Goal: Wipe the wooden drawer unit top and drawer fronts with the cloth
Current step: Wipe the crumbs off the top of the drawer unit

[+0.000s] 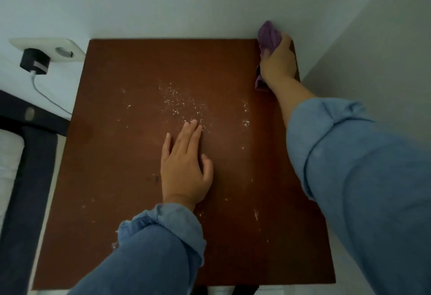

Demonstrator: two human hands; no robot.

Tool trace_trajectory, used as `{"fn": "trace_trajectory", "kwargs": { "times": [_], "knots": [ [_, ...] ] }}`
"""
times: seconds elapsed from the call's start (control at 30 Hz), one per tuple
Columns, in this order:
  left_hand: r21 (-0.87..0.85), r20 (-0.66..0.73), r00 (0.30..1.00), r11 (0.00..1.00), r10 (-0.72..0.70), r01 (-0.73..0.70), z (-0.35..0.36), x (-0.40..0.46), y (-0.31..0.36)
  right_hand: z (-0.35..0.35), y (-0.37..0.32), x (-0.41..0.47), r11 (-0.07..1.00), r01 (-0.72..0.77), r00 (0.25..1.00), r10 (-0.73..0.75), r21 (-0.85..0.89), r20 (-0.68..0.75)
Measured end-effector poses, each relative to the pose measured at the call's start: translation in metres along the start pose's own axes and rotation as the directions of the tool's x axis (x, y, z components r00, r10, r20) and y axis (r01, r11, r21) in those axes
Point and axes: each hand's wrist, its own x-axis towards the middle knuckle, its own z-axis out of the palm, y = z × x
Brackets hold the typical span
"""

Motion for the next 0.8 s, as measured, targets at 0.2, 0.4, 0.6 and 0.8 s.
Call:
{"fn": "trace_trajectory", "kwargs": {
  "times": [0.2,0.4,0.6,0.8],
  "knots": [
    [-0.042,-0.004,1.0,0.999,-0.01,0.01,0.0,0.002,0.0,0.042,-0.015,-0.001,0.981,0.189,0.982,-0.19,-0.045,-0.001],
    [-0.053,-0.028,1.0,0.999,-0.001,-0.001,0.002,0.001,-0.002,0.03,-0.018,0.009,0.964,0.252,0.93,-0.264,0.08,0.255],
    [-0.053,-0.068,0.998,0.998,0.012,-0.016,0.004,0.001,-0.002,0.008,-0.014,-0.036,0.967,0.208,0.9,-0.248,0.145,0.359],
    [-0.04,-0.069,0.997,0.999,0.023,-0.026,0.006,0.002,-0.003,-0.018,0.025,-0.127,0.975,0.148,0.888,-0.205,0.166,0.412]
  ]
}}
